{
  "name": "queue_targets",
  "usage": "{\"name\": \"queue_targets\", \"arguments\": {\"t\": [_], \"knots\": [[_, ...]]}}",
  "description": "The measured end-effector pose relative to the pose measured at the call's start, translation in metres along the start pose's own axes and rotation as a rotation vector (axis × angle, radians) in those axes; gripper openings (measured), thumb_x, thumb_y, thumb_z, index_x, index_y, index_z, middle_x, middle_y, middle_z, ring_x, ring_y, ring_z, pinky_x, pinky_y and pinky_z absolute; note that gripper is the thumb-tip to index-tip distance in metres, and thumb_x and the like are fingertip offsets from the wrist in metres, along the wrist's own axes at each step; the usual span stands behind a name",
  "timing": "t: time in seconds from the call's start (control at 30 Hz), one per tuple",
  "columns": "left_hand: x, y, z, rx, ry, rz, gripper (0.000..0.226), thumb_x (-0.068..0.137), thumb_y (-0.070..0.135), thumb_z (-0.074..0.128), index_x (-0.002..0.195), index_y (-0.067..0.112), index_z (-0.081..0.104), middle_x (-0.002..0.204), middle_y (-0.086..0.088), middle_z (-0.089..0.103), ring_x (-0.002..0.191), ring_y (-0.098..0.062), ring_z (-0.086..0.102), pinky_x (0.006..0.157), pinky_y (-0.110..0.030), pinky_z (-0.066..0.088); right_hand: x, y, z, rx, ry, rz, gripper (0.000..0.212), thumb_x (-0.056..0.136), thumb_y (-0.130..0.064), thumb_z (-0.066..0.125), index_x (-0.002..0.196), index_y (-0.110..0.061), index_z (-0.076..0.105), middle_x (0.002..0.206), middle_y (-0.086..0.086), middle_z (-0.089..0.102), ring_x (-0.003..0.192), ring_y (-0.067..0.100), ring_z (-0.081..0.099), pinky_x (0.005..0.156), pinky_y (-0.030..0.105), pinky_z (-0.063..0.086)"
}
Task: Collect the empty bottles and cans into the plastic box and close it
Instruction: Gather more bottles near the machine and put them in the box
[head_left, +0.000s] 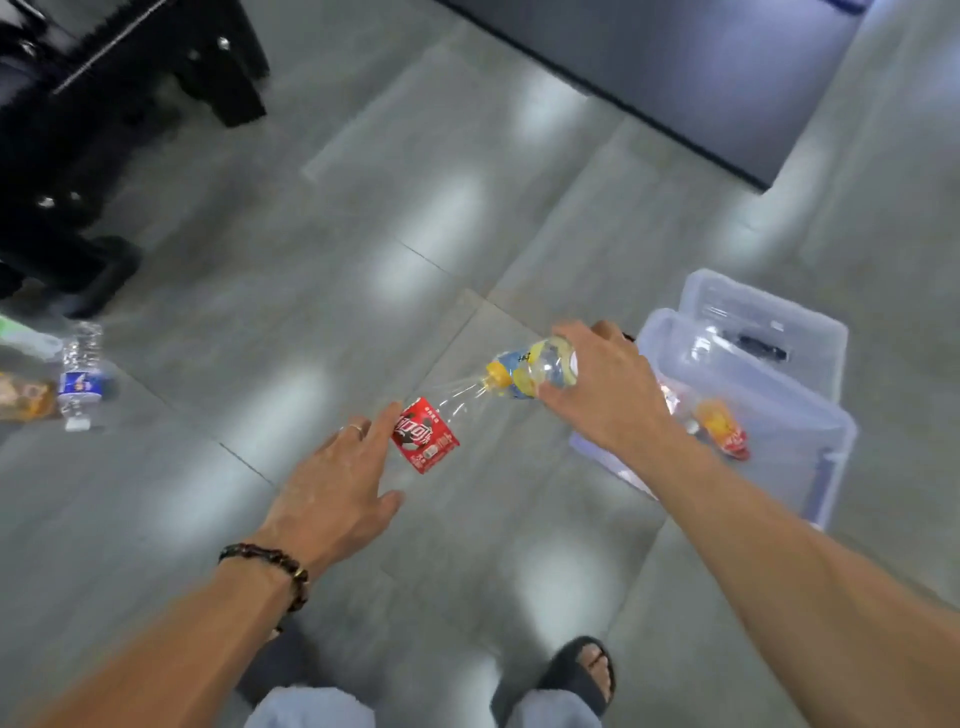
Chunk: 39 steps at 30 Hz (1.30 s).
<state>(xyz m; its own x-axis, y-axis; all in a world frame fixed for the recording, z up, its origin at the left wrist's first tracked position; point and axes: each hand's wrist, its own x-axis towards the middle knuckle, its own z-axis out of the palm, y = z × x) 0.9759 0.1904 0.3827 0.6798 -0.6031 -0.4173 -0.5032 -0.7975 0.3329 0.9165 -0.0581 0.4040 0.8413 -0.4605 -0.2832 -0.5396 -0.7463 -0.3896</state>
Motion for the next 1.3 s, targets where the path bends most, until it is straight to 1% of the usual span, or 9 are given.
{"name": "queue_targets", "arguments": {"t": [0.17,0.3,0.43,0.67,0.77,0.83,1.03,1.13,1.3], "knots": [[0.053,0.121,0.032,0.051,-0.079,0.108,0.082,0.084,0.039,0.059,0.147,0.028,0.006,0.134,-0.004,0.042,0.114,-0.024,0.051,0.094,-0.034,0.044,-0.018,0.141,-0.046,0.021,-0.008,0.193,0.050,0.080,-0.030,0.066,0.127,-0.023,0.051,0.114,0.009,0.050,0.102,0.033,0.056,0.080,0.034,0.041],[0.106,0.202,0.063,0.093,-0.179,0.208,0.084,0.082,0.036,0.063,0.147,0.028,0.011,0.131,-0.007,0.047,0.110,-0.028,0.055,0.089,-0.038,0.048,-0.029,0.235,-0.057,0.060,0.009,0.346,0.058,0.078,-0.032,0.070,0.131,-0.027,0.047,0.117,0.008,0.051,0.104,0.032,0.056,0.085,0.037,0.045],[0.167,0.271,0.103,0.132,-0.255,0.315,0.082,0.080,0.038,0.064,0.143,0.029,0.012,0.125,-0.007,0.050,0.100,-0.028,0.059,0.085,-0.042,0.051,-0.029,0.317,-0.049,0.111,0.004,0.504,0.062,0.078,-0.029,0.071,0.135,-0.024,0.046,0.116,0.009,0.051,0.096,0.031,0.057,0.074,0.031,0.042],[0.278,0.350,0.207,0.292,-0.349,0.527,0.077,0.081,0.034,0.067,0.141,0.027,0.019,0.124,-0.005,0.055,0.099,-0.026,0.060,0.076,-0.037,0.048,-0.005,0.432,0.010,0.169,0.007,0.690,0.056,0.081,-0.026,0.067,0.133,-0.026,0.046,0.129,0.012,0.047,0.112,0.032,0.054,0.088,0.037,0.047],[0.314,0.365,0.254,0.466,-0.344,0.606,0.072,0.080,0.032,0.067,0.139,0.024,0.025,0.112,-0.006,0.059,0.098,-0.029,0.060,0.069,-0.038,0.047,0.004,0.466,0.042,0.087,-0.045,0.708,0.048,0.081,-0.024,0.064,0.127,-0.025,0.049,0.136,0.012,0.042,0.108,0.033,0.058,0.080,0.037,0.050],[0.334,0.370,0.280,0.539,-0.328,0.655,0.070,0.078,0.030,0.070,0.135,0.022,0.031,0.112,-0.006,0.060,0.098,-0.029,0.060,0.068,-0.039,0.049,0.011,0.482,0.060,0.024,-0.109,0.690,0.049,0.082,-0.023,0.063,0.128,-0.024,0.047,0.129,0.011,0.046,0.104,0.033,0.058,0.076,0.037,0.049],[0.363,0.373,0.338,0.606,-0.278,0.803,0.069,0.079,0.018,0.071,0.136,0.020,0.032,0.106,-0.006,0.062,0.096,-0.027,0.058,0.078,-0.039,0.050,0.027,0.506,0.098,-0.018,-0.164,0.641,0.050,0.084,-0.016,0.062,0.130,-0.020,0.043,0.117,0.012,0.048,0.104,0.034,0.054,0.081,0.040,0.048],[0.361,0.373,0.347,0.595,-0.287,0.835,0.070,0.078,0.025,0.071,0.136,0.021,0.033,0.116,-0.006,0.061,0.105,-0.028,0.055,0.091,-0.042,0.044,0.031,0.508,0.103,-0.026,-0.160,0.623,0.058,0.084,-0.015,0.063,0.136,-0.019,0.038,0.122,0.013,0.049,0.108,0.032,0.051,0.084,0.041,0.048],[0.341,0.364,0.309,0.507,-0.300,0.791,0.061,0.082,0.030,0.063,0.135,0.022,0.034,0.121,-0.008,0.057,0.110,-0.028,0.051,0.089,-0.040,0.041,0.029,0.492,0.083,-0.003,-0.133,0.586,0.058,0.081,-0.021,0.066,0.134,-0.018,0.041,0.127,0.009,0.048,0.113,0.030,0.048,0.088,0.041,0.047]]}}
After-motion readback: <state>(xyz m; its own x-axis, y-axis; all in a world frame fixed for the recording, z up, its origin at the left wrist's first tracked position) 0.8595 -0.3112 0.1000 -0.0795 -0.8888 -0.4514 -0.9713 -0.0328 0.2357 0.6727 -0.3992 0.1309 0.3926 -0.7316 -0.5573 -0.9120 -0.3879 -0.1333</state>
